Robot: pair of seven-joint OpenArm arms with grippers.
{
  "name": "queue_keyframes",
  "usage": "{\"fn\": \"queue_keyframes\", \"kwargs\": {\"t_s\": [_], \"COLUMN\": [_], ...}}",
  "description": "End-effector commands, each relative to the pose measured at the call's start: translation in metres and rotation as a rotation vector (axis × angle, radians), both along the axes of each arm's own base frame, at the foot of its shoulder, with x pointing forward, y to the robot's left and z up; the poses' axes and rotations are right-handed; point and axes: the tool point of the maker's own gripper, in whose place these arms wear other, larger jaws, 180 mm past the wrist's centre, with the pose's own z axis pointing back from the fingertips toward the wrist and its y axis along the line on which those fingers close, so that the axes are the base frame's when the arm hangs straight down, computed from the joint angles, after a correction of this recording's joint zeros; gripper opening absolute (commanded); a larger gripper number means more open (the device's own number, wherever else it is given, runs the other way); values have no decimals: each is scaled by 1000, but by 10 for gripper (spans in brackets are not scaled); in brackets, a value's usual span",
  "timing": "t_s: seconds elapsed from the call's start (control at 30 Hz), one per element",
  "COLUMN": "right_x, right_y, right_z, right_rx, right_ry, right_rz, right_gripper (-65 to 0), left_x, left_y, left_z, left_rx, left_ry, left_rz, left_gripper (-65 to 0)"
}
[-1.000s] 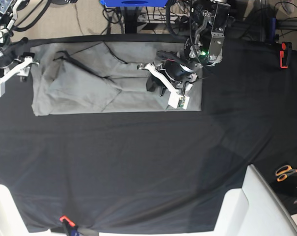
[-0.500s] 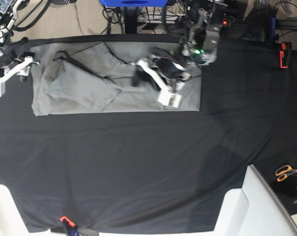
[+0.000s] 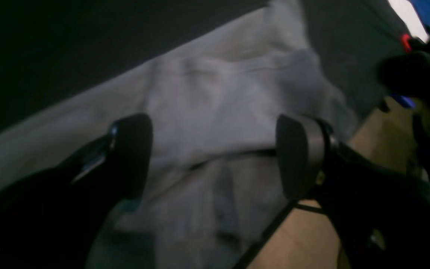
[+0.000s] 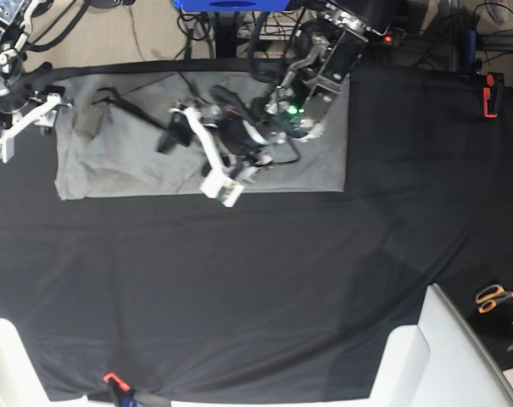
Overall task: Fold the T-shirt properly
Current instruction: 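Fold the held end with the left gripper over the shirt's middle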
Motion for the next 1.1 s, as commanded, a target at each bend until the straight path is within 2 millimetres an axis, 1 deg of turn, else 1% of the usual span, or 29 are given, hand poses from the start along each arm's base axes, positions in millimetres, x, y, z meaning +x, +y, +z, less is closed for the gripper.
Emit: {"fn": "queue_keyframes", "kwargs": {"t_s": [0.0, 0.07, 0.1, 0.17, 0.2, 0.23, 0.27, 0.3, 0.33, 0.4, 0.43, 0.47, 0.5, 0.57, 0.73, 0.87, 0.97, 1.03, 1.07], "right_x": [7, 7, 8, 9, 11, 12, 14, 15, 16, 16, 17, 17, 18, 18, 21, 22, 22, 21, 20], "right_y": [-5, -5, -5, -5, -3, 1, 4, 8, 9, 12, 16, 20, 24, 24, 25, 23, 23, 24, 26], "right_z": [10, 11, 12, 14, 16, 18, 20, 22, 23, 23, 23, 23, 22, 22, 22, 23, 23, 22, 21], "right_rx": [-22, -24, -24, -26, -28, -28, -28, -26, -27, -22, -19, -13, -7, -5, -3, -7, -8, -4, 0], "right_ry": [-40, -42, -45, -52, -58, -62, -66, -66, -69, -70, -69, -67, -66, -64, -71, -74, -74, -68, -65], "right_rz": [4, 5, 5, 10, 32, 60, 90, 113, 124, 144, 168, 196, 224, 223, 222, 222, 223, 223, 226], "right_gripper": [-243, -243, -243, -243, -243, -243, -245, -245, -245, -245, -245, -245, -245, -246, -246, -246, -246, -246, -246], "left_x": [8, 5, 3, 0, -5, -10, -12, -14, -20, -24, -28, -31, -33, -35, -37, -36, -35, -39, -37], "left_y": [-4, -2, 2, 22, 30, 40, 53, 66, 79, 101, 114, 126, 136, 149, 163, 167, 175, 183, 187], "left_z": [14, 15, 16, 16, 15, 13, 11, 10, 5, -1, -5, -9, -12, -16, -27, -29, -31, -35, -33], "left_rx": [-25, 0, 18, 66, 79, 102, 126, 146, 166, 198, 218, 234, 246, 262, 291, 307, 390, 445, 464], "left_ry": [-28, -17, -17, -34, -37, -40, -43, -42, -24, -1, 15, 29, 40, 57, 86, 82, 43, 31, 16], "left_rz": [0, -19, -30, -43, -47, -52, -46, -32, -11, 46, 73, 98, 118, 154, 173, 173, 156, 149, 152], "left_gripper": [-153, -155, -155, -156, -158, -169, -197, -242, -313, -497, -609, -650, -650, -650, -650, -650, -650, -650, -650]}}
